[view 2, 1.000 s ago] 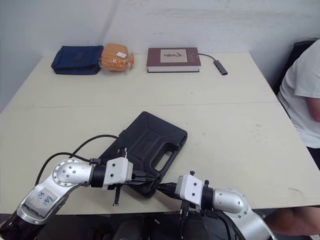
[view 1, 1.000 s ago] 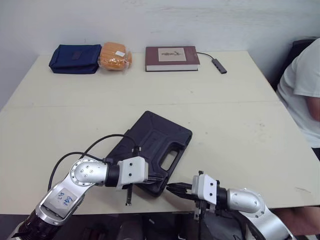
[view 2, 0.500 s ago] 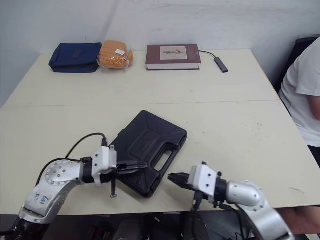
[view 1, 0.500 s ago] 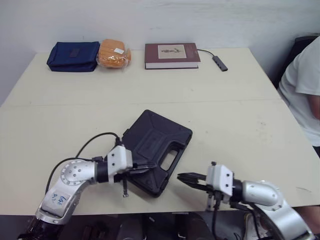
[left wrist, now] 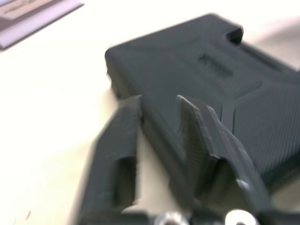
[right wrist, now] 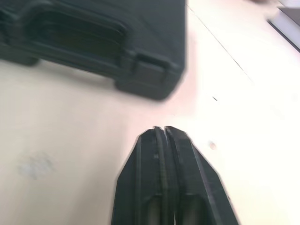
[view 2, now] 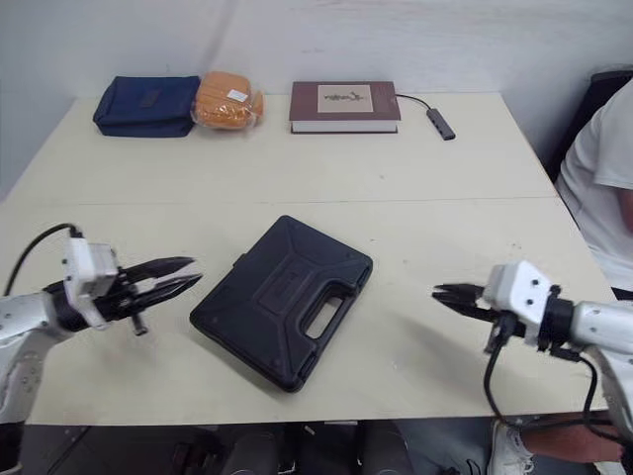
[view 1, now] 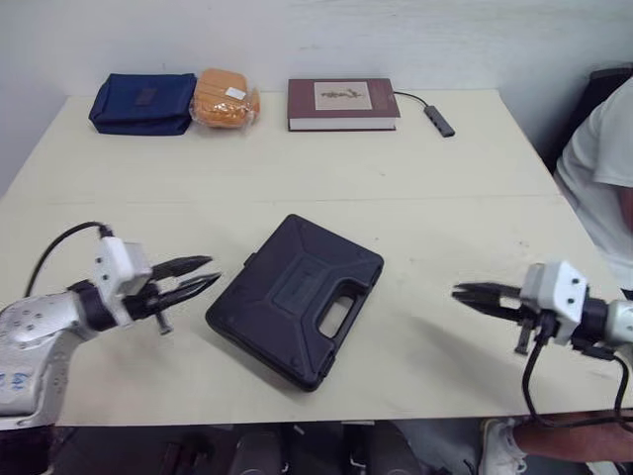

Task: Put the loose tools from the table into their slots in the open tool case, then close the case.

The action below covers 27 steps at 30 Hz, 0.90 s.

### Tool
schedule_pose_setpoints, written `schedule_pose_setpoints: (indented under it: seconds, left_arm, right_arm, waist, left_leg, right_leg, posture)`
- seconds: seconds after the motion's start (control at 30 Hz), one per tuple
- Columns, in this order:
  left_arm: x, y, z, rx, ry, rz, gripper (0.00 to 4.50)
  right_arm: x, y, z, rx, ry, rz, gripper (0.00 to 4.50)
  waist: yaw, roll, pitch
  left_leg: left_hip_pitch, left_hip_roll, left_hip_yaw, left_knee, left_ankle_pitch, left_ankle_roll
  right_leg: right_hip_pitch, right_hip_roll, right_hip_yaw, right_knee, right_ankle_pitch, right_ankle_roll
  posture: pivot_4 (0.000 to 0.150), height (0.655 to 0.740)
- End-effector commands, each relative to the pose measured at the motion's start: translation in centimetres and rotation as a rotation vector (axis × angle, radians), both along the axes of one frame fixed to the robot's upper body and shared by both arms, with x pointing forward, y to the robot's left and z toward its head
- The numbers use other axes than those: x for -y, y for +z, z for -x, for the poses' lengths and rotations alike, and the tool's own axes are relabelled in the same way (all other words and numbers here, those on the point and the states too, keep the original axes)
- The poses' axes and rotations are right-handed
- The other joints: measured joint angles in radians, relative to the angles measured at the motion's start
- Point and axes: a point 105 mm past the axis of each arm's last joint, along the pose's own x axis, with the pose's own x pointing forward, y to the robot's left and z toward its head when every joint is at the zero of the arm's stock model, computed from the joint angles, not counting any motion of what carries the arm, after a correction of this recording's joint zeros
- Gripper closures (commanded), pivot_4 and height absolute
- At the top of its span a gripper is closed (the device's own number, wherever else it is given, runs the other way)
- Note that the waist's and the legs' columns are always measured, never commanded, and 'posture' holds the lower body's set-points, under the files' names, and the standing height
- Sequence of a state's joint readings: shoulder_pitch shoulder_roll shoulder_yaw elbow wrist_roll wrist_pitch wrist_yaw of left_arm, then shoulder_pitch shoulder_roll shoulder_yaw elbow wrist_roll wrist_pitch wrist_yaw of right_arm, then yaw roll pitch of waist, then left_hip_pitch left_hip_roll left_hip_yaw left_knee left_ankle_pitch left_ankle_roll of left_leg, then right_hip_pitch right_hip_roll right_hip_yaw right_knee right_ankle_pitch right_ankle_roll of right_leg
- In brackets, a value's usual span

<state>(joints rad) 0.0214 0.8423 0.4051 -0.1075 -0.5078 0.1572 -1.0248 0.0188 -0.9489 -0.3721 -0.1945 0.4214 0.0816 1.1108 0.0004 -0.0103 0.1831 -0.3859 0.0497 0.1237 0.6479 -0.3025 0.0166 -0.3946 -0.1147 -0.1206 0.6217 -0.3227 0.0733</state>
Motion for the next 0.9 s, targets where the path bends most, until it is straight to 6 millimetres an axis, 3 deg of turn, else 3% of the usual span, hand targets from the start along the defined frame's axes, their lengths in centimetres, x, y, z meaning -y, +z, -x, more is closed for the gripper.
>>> schedule_pose_setpoints:
  seconds: [0.03,0.13,0.17,0.33,0.47,0.67,0.9]
  left_arm:
    - [-3.6,-0.4,0.9,-0.025,0.081,-0.067,1.33]
    - [-7.8,-1.5,1.0,-0.06,0.272,-0.147,0.05]
    - [-8.9,-1.6,0.7,-0.04,0.33,-0.186,0.0]
    - [-10.2,-1.0,0.6,0.026,0.402,-0.189,0.0]
    - [-13.2,-1.0,1.3,0.004,0.528,-0.189,0.0]
    - [-12.2,-1.4,0.8,0.009,0.513,-0.144,0.0]
    - [-11.4,-1.8,0.3,0.034,0.499,-0.133,0.0]
  right_arm:
    - [2.0,1.7,-0.3,0.067,-0.027,0.062,2.11]
    - [4.4,2.9,-1.1,0.113,-0.084,0.119,0.63]
    - [4.9,3.3,-1.3,0.125,-0.099,0.127,0.05]
    - [6.6,3.8,-1.7,0.123,-0.133,0.167,0.05]
    - [8.2,4.4,-2.1,0.146,-0.186,0.194,0.05]
    - [7.2,3.4,-2.4,0.139,-0.151,0.18,0.05]
    - [7.6,3.4,-2.9,0.167,-0.181,0.162,0.05]
  waist:
    - [-0.001,0.0,0.0]
    - [-0.003,0.0,0.002]
    - [-0.004,0.0,0.002]
    - [-0.001,0.001,0.003]
    - [-0.006,0.002,0.004]
    - [-0.015,0.002,0.004]
    - [-0.026,0.002,0.004]
  left_leg:
    - [0.0,0.0,0.0,0.0,0.0,0.0]
    - [0.0,0.0,0.0,-0.001,0.0,0.0]
    - [0.0,0.0,0.0,-0.001,0.0,0.0]
    - [-0.001,0.001,0.0,-0.002,0.0,-0.001]
    - [-0.001,0.001,0.001,-0.002,0.001,-0.004]
    - [0.0,0.0,0.003,-0.001,0.001,-0.004]
    - [0.001,0.001,0.002,-0.001,0.002,-0.003]
  right_leg:
    - [0.0,0.0,0.0,0.0,0.0,0.0]
    - [-0.001,-0.001,0.001,0.0,0.0,0.0]
    - [-0.001,-0.001,0.001,0.0,0.0,0.0]
    - [-0.002,-0.002,0.001,0.0,0.0,0.0]
    - [-0.002,-0.002,0.001,0.0,0.0,0.0]
    - [-0.003,-0.002,0.002,0.002,0.0,0.0]
    - [-0.003,-0.002,0.003,0.005,0.0,0.0]
  posture:
    - [0.15,0.74]
    - [0.15,0.74]
    - [0.15,0.74]
    - [0.15,0.74]
    - [0.15,0.74]
    - [0.15,0.74]
    - [0.15,0.74]
